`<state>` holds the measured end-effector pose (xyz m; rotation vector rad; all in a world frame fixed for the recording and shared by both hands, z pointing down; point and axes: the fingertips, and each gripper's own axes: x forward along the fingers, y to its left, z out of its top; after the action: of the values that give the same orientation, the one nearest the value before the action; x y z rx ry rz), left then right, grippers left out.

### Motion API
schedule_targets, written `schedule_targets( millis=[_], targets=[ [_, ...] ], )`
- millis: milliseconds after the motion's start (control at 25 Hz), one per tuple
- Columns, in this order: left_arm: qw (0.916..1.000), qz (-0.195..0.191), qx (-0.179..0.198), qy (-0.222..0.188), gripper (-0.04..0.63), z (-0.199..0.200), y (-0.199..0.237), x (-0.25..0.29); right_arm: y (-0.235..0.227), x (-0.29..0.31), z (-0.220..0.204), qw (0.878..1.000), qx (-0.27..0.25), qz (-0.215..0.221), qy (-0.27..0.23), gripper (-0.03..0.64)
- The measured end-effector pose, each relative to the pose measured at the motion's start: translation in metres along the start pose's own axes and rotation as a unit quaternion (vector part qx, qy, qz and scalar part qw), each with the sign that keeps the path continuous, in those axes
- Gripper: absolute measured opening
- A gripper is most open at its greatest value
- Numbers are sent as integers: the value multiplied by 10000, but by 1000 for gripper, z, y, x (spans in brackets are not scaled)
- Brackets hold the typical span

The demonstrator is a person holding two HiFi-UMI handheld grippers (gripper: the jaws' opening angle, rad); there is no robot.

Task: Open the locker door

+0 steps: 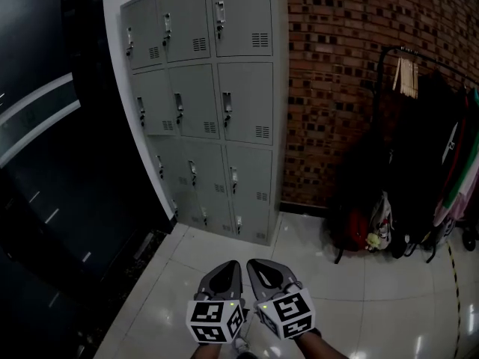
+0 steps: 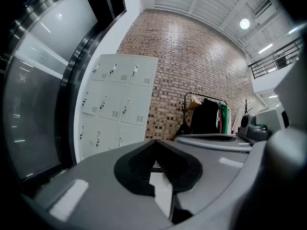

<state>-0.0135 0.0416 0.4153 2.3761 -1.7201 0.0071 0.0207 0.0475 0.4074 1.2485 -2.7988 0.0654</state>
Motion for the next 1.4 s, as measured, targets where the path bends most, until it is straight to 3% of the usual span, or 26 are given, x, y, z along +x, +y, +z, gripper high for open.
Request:
schedule_targets(
  millis=[480,880,1400],
  targets=[
    [9995,-303,-7,-81,6,40,84,83,-29,123,30,9991,-226,-366,42,0],
    [9992,-386,-74,-64,6,47,126,119,-42,173,34,9982,-309,-506,88,0],
    [9998,-184,15,-124,6,57,169,202,-96,254,34,9993,-170,-303,-109,0]
  ],
)
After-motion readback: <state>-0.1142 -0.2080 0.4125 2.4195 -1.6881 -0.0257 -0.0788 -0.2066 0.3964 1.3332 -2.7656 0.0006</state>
